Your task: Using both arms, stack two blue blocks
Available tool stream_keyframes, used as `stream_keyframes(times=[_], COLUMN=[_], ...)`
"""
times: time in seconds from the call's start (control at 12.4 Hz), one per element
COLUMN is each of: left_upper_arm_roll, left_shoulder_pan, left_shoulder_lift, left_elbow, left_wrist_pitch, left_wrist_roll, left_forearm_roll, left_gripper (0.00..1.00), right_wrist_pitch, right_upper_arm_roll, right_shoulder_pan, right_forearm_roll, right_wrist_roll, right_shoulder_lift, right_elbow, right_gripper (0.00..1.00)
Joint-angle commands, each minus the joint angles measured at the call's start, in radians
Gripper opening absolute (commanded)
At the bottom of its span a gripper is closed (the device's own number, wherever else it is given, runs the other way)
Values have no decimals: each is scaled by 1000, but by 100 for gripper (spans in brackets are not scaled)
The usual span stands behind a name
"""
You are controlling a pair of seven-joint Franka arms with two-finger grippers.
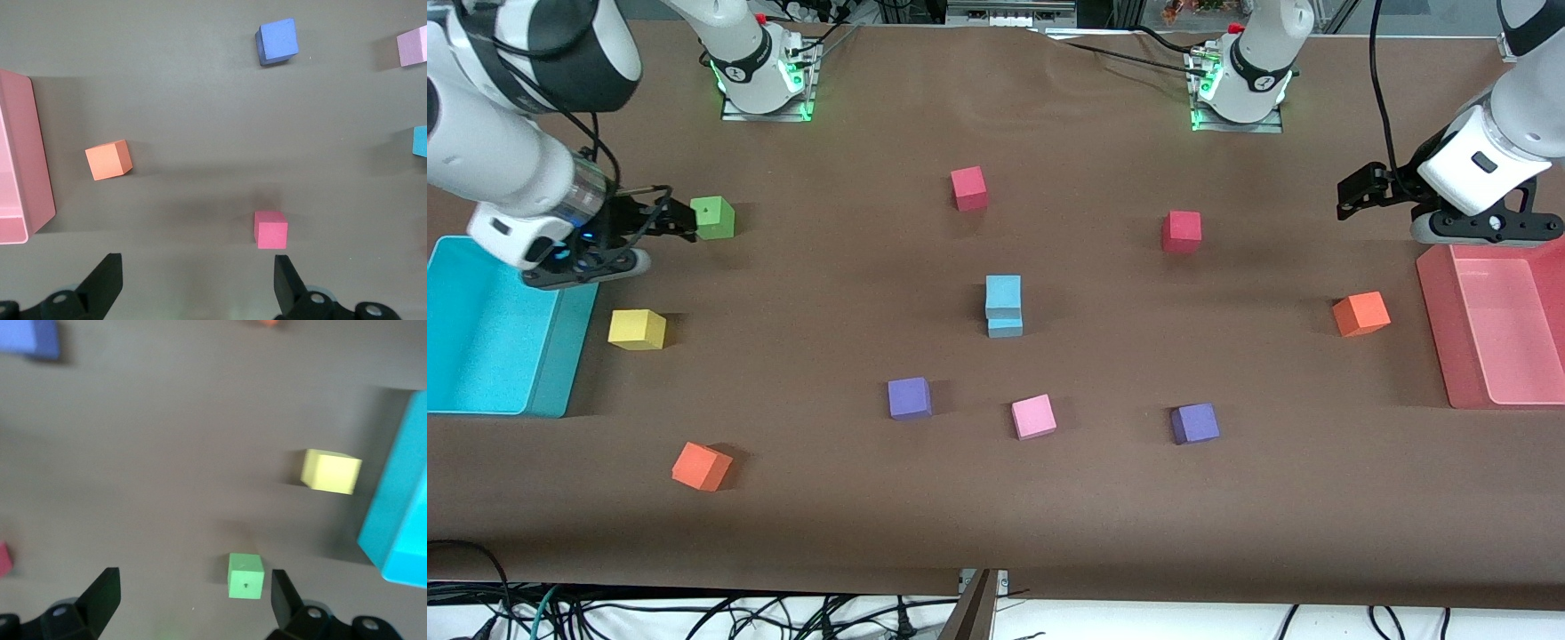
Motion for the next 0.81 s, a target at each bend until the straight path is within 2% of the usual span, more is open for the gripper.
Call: stream_keyframes(times=[0.0,0.08,0.16,0.32,0.73], left_upper_arm_roll=[-8,-10,-10,-7,-8], left_shoulder_pan=[3,5,5,5,5], left_shoulder_lift=[-13,-13,-13,-13,-7], left_elbow=[-9,-4,-3,-1,20], left_wrist_pitch=[12,8,-1,-1,-18], left_wrist_roll=[-8,-10,-8,-8,-36], left_forearm_roll=[13,13,11,5,-2], left_gripper=[100,100,100,100,100], right_wrist_pitch=[-71,-89,-83,-88,-53], right_upper_arm_roll=[-12,-6,-6,-6,15], right_shoulder_pan=[-61,-67,-105,-145,-176], right_forearm_roll=[-9,-9,0,83,42], right_wrist_roll=[82,103,90,29,10], right_shoulder_lift=[-22,-52,-36,-20,-33], right_elbow=[67,69,107,132,104], right_gripper=[100,100,100,100,100])
